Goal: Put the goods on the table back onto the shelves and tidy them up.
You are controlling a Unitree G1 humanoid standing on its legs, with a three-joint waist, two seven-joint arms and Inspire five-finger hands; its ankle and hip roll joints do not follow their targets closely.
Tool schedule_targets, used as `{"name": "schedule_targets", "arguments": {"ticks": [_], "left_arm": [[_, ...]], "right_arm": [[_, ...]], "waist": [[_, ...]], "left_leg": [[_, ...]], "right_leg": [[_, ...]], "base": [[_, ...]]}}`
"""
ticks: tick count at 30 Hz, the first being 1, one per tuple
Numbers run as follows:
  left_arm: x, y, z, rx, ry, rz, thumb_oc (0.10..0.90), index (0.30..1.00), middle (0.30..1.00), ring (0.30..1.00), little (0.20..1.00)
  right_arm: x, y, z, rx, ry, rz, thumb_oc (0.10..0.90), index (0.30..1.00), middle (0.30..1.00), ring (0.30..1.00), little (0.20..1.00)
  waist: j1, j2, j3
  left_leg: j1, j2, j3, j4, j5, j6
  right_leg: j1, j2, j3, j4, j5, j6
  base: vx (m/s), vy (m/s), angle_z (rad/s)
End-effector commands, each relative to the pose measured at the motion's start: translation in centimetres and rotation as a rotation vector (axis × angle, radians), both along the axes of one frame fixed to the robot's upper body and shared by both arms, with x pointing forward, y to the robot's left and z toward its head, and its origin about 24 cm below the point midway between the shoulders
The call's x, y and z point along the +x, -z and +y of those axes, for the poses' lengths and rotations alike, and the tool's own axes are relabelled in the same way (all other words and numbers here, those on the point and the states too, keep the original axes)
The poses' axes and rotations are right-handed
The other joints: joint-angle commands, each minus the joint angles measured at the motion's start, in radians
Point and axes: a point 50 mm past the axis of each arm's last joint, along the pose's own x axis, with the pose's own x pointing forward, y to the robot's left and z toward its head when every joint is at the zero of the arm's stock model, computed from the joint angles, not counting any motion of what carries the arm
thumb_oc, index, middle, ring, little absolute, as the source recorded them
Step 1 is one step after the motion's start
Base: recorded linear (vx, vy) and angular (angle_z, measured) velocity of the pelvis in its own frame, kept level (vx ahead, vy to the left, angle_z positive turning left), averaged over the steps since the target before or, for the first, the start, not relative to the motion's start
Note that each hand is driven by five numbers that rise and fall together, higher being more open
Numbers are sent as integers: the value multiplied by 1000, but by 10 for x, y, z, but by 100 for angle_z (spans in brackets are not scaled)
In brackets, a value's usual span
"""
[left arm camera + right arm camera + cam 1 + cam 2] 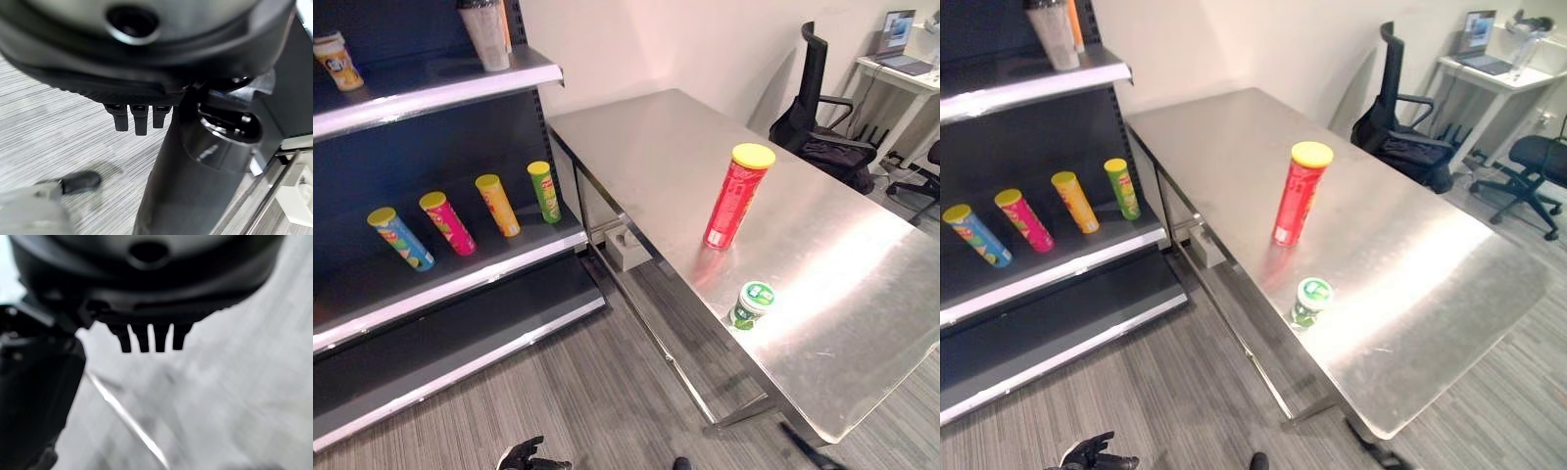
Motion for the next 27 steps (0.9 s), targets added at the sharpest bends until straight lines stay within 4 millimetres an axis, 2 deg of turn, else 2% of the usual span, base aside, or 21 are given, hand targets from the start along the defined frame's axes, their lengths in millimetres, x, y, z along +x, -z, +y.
{"name": "schedule_targets", "arguments": {"ticks": [1,4,6,7,8,10,11,12,13,14,15,17,19,22,24,25,27], "left_arm": [[17,-7,14,60,77,-23,800,900,900,900,900],[14,-5,13,63,107,2,800,900,900,900,900],[14,-4,11,63,143,6,800,900,900,900,900],[14,-4,11,63,143,6,800,900,900,900,900],[14,-5,10,58,170,5,800,900,900,900,900],[17,-6,9,56,190,-7,800,900,900,900,900],[20,-7,9,52,211,-24,800,900,900,900,900],[21,-8,8,49,222,-32,800,900,900,900,900],[21,-8,8,49,221,-32,800,900,900,900,900],[24,-9,7,47,241,-46,800,900,900,900,900],[24,-10,7,47,256,-52,800,900,900,900,900],[22,-9,5,57,285,-47,800,900,900,900,900],[16,-8,6,58,291,-33,800,900,900,900,900],[9,-7,8,62,305,-17,800,900,900,900,900],[6,-6,7,58,314,-12,800,900,900,900,900],[11,-8,7,63,317,-39,800,900,900,900,900],[13,-9,7,65,316,-46,800,900,900,900,900]], "right_arm": [[14,-76,-67,-360,43,-114,800,900,900,900,900],[48,-147,-88,-583,-62,-287,800,900,900,900,900],[74,-179,-82,-666,-168,-398,800,900,900,900,900],[74,-179,-82,-666,-168,-398,800,900,900,900,900],[102,-216,-66,-742,-327,-532,800,900,900,900,900],[126,-249,-39,-789,-496,-687,800,900,900,900,900],[139,-275,-19,-820,-623,-795,800,900,900,900,900],[145,-284,-7,-815,-685,-853,800,900,900,900,900],[145,-284,-7,-814,-686,-853,800,900,900,900,900],[153,-296,13,-794,-782,-949,800,900,900,900,900],[159,-300,36,-779,-883,-1005,800,900,900,900,900],[167,-301,71,-814,-1081,-988,800,900,900,900,900],[166,-300,78,-797,-1125,-988,800,900,900,900,900],[162,-298,103,-749,-1271,-1018,800,900,900,900,900],[159,-292,102,-750,-1286,-973,800,900,900,900,900],[159,-285,105,-751,-1314,-927,800,900,900,900,900],[159,-283,105,-748,-1329,-911,800,900,900,900,900]], "waist": [[-20,-26,13],[-34,-24,13],[-36,-23,13],[-35,-22,13],[-38,-24,12],[-36,-24,10],[-34,-25,7],[-34,-24,5],[-34,-24,5],[-30,-23,2],[-22,-23,-6],[-7,-17,-12],[-3,-16,-14],[3,-15,-9],[2,-12,-8],[2,-12,-4],[2,-12,-3]], "left_leg": [[-26,15,44,12,-23,-33],[-21,17,58,12,-29,-34],[-19,20,67,12,-31,-34],[-19,20,68,12,-32,-34],[-16,24,81,12,-33,-34],[-14,28,93,12,-33,-35],[-12,30,101,12,-33,-36],[-11,31,105,12,-33,-37],[-11,31,105,12,-33,-37],[-10,32,109,12,-34,-37],[-8,32,111,12,-37,-37],[-5,31,108,12,-38,-36],[-6,30,103,12,-36,-36],[-6,26,94,12,-35,-36],[-5,25,89,12,-36,-36],[-8,27,87,12,-32,-37],[-9,27,86,12,-32,-38]], "right_leg": [[54,-48,16,13,-84,89],[47,-43,32,13,-82,90],[41,-40,42,13,-81,90],[41,-40,43,13,-81,90],[37,-37,52,13,-80,90],[34,-35,60,13,-78,90],[33,-35,61,13,-77,91],[31,-35,64,13,-76,92],[31,-35,64,13,-76,92],[30,-35,66,13,-75,92],[33,-36,64,13,-76,91],[41,-40,57,13,-78,89],[44,-42,50,13,-79,89],[51,-45,43,13,-80,87],[54,-46,37,13,-83,87],[52,-46,34,13,-82,86],[52,-46,34,13,-83,86]], "base": [[18,15,-15],[-6,12,-14],[-9,6,-34],[-18,5,-36],[-16,3,-31],[-15,-3,-23],[-15,-2,-13],[-13,1,-10],[-16,6,-9],[0,0,0],[0,0,0],[0,0,0],[0,-9,22],[7,-16,16],[34,-34,6],[28,-38,6],[8,-16,1]]}}
